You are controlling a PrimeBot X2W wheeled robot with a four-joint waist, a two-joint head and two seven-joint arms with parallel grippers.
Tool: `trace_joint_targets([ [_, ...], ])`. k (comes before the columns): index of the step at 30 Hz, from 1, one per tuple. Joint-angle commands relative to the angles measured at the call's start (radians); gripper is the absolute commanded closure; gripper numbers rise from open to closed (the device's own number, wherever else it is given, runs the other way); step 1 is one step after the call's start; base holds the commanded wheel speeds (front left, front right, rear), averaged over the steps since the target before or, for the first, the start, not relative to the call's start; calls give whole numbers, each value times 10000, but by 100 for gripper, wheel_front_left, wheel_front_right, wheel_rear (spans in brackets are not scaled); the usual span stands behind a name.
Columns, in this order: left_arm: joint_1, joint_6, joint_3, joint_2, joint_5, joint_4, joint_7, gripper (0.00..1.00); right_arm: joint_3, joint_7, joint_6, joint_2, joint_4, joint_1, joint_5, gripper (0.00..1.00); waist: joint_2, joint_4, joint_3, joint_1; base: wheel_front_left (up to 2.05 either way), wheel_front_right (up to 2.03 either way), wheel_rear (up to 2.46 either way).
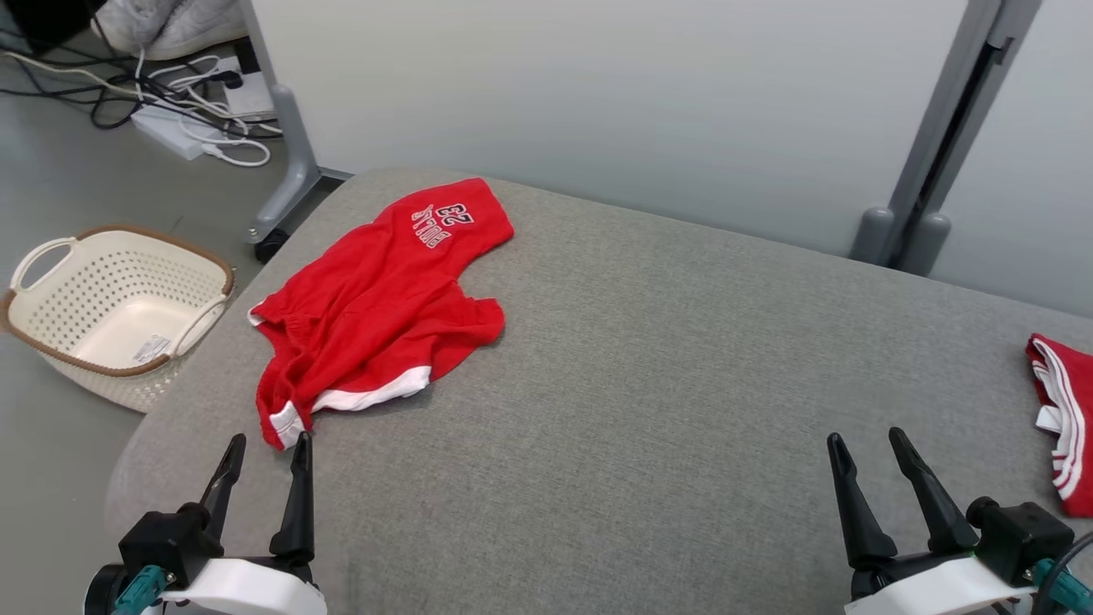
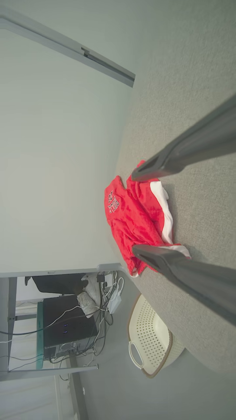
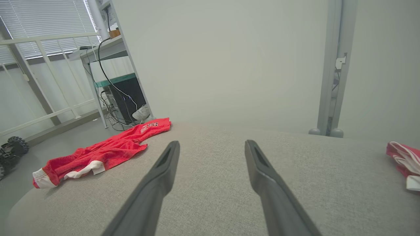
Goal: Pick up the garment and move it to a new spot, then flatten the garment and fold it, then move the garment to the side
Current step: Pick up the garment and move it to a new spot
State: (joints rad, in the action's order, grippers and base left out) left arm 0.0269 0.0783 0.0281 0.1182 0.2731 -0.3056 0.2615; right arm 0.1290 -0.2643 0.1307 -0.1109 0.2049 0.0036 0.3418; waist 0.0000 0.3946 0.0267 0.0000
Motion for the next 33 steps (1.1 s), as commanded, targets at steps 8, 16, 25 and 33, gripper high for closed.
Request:
trace_joint_targets([
  [8,242,58,126,76,5,-143,31,0,19,-9,3,7,85,-153,39,0,0,673,26,0,0,0,0],
  [16,262,6,130,141,74,-197,28,0,186,-9,3,38,160,-227,77,0,0,552,4,0,0,0,0],
  [25,1240,91,3,515,532,-1006,-1229,0,321,-9,3,-20,199,-334,77,0,0,272,-103,0,0,0,0],
  [33,3057,255,-498,1123,1529,-2592,-3201,0,615,-9,3,-97,274,-729,27,0,0,-295,-675,0,0,0,0],
])
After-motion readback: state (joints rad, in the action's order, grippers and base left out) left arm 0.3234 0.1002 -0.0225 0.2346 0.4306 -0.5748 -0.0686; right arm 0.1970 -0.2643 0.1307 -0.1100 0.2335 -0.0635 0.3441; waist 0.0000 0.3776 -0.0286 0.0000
